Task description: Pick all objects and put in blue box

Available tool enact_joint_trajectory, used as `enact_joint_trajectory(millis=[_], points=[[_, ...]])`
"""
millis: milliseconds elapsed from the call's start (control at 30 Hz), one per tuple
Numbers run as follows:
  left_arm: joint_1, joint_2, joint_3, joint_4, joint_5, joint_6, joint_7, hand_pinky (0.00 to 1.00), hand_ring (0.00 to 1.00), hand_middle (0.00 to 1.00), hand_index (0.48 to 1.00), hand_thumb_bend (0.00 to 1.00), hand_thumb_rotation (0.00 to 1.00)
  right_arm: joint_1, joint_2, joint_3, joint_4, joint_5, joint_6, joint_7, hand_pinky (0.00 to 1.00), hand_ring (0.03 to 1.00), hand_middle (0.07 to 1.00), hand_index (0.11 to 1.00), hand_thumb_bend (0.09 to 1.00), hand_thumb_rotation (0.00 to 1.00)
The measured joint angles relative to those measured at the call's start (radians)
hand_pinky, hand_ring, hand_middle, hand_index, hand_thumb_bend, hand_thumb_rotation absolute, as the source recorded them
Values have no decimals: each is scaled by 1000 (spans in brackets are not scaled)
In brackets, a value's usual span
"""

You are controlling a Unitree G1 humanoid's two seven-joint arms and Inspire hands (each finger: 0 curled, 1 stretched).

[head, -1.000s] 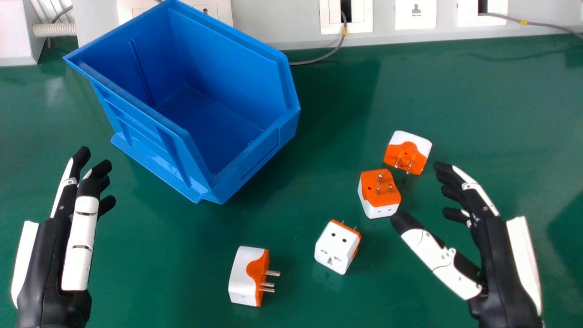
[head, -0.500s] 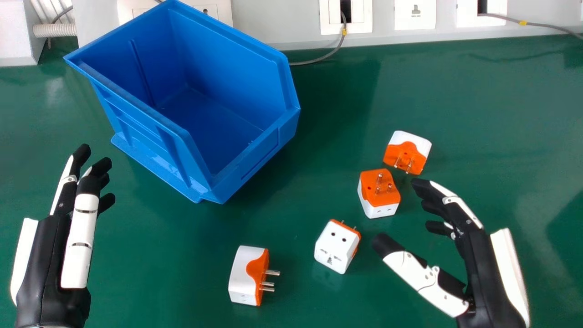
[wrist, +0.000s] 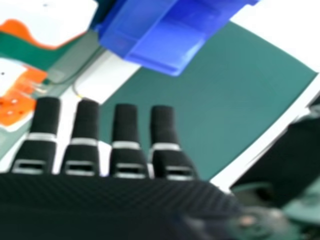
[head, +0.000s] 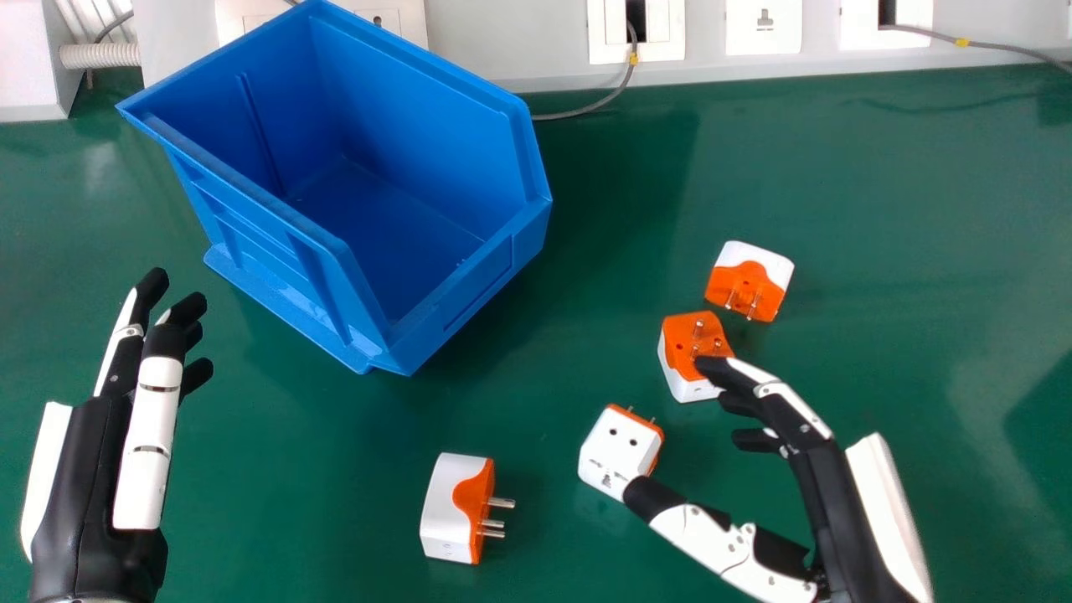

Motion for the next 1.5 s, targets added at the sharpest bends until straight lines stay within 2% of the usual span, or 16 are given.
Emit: enact_joint_trajectory(millis=[167,333,700,800,967,1133,1333,1500], points=[[2,0,1,-13,-1,3,-7,887,932,916,958,465,1000,14,6,23,0,-23,-2,-6,708,792,815,781,631,528],[4,1,6,-17,-1,8,-8,887,933,916,958,462,1000,13,10,38,0,-35,3,-7,707,789,813,776,632,524],[6,5,7,-28,-1,23,-12,886,933,916,958,472,1000,-10,15,59,15,-48,23,-9,684,786,810,774,629,521],[6,6,7,-30,-1,24,-12,885,933,916,958,474,1000,-20,20,60,26,-80,35,-26,668,782,809,774,625,517],[6,8,7,-31,-1,25,-12,884,933,916,958,475,1000,-38,30,71,55,-186,89,-78,634,766,801,773,648,550],[6,8,7,-32,-2,26,-14,884,933,916,958,479,1000,-54,42,100,55,-223,145,-79,608,754,805,783,658,577],[6,8,8,-33,-17,28,-21,885,933,916,958,480,1000,-61,42,121,51,-226,193,-61,649,776,817,797,640,555],[6,8,8,-33,-21,37,-23,885,933,917,959,480,1000,-72,41,133,50,-242,213,-60,666,795,824,805,623,530]])
